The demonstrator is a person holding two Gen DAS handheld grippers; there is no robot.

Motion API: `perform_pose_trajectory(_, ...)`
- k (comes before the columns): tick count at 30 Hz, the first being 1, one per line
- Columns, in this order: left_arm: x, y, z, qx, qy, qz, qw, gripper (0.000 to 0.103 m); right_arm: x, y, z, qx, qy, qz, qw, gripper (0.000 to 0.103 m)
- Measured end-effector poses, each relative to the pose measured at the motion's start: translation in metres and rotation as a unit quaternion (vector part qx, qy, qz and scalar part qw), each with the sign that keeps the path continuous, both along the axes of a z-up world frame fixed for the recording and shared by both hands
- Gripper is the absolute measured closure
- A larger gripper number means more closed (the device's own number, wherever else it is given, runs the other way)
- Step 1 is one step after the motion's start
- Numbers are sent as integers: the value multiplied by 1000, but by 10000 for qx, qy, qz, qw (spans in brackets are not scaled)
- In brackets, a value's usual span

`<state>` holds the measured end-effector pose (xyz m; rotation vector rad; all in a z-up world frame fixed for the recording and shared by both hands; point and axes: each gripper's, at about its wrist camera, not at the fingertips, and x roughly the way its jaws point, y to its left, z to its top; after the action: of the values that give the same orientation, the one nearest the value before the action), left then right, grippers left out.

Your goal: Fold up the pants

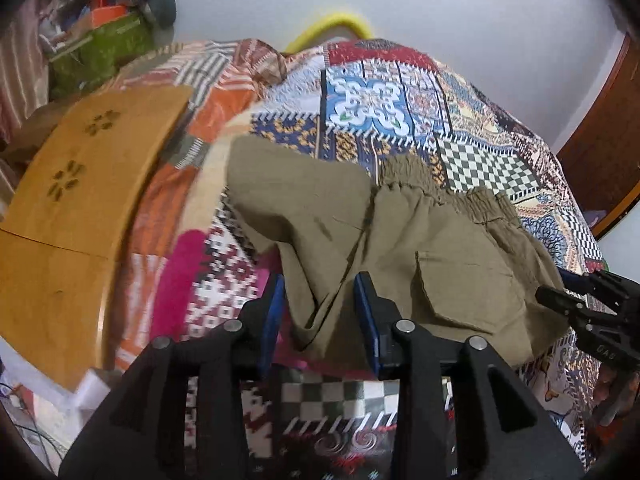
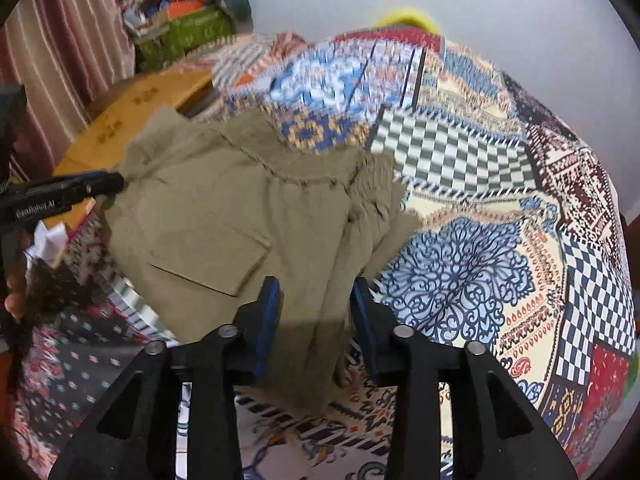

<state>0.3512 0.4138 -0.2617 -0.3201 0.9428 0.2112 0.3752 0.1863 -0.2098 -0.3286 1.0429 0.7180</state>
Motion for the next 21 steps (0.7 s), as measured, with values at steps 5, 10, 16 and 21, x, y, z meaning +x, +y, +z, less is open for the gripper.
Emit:
perform_pose_trajectory(5, 6, 14, 7, 133, -18, 347, 9993, 68, -2, 17, 11, 296, -121, 65, 9995, 61)
perform_pose_trajectory(10, 27, 21, -40, 279, 787, 494, 9953, 68, -2, 41, -18, -90, 142, 339, 9993, 61)
perform_pose_trajectory(16, 9, 37, -54, 845, 1139, 785, 9868, 59, 1, 31, -33, -114, 391, 366, 9985, 61)
perform_pose_trajectory(21, -13, 51, -35, 677, 870, 877, 9900, 61, 1, 23, -17, -10, 217, 230, 9995, 61)
